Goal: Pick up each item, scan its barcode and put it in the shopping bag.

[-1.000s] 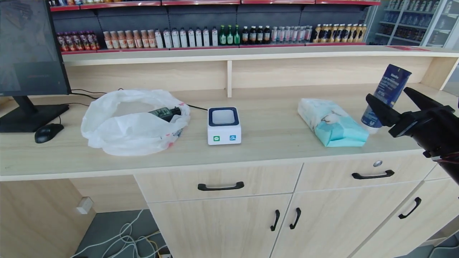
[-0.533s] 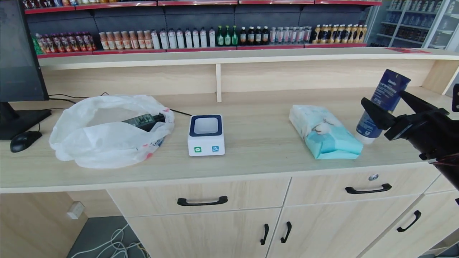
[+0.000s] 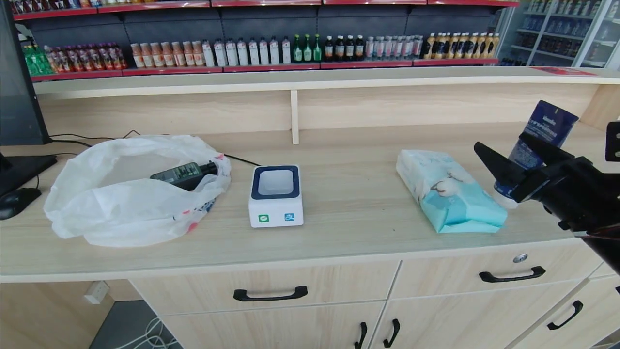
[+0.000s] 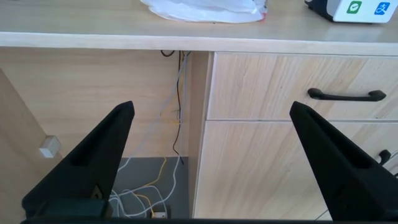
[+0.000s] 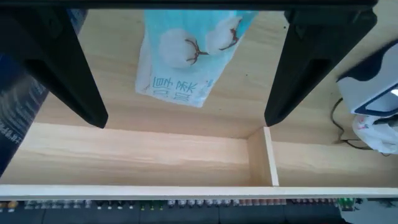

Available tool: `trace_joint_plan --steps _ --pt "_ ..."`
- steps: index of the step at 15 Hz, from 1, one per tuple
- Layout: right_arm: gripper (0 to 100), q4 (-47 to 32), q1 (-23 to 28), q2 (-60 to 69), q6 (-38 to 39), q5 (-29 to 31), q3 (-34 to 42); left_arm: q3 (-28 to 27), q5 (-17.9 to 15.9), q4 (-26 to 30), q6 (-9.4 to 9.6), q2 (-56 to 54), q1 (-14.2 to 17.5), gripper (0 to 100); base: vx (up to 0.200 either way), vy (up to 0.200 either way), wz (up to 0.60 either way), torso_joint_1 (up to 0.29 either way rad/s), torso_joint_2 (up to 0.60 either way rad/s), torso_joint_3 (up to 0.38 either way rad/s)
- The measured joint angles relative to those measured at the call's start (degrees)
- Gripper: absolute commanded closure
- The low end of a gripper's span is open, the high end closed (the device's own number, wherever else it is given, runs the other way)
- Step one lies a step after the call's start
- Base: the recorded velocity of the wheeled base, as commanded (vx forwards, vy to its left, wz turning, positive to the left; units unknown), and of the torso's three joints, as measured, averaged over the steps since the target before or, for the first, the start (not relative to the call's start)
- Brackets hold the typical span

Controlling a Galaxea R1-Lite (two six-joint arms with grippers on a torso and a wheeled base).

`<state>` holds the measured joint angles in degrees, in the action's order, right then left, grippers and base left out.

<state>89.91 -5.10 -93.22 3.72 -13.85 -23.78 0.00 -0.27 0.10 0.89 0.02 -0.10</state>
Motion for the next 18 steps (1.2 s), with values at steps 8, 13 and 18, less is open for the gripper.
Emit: trace_joint_plan --steps 8,13,18 --pt "0 -22.93 0.20 -0.33 8.02 -2.35 -19.04 0.00 0.00 0.00 0.00 0.00 0.00 0 0.000 0.000 0.00 0.000 0.00 0.000" --pt "0 -61.96 0.41 0.12 7.30 -2.11 -36.68 0.00 0.00 -0.07 0.01 0.00 0.00 0 0.000 0.000 0.00 0.000 0.00 0.000" --pt "0 -95.71 0.46 0.12 1.69 -2.05 -49.53 0.00 0.00 -0.10 0.06 0.00 0.02 0 0.000 0.000 0.00 0.000 0.00 0.000"
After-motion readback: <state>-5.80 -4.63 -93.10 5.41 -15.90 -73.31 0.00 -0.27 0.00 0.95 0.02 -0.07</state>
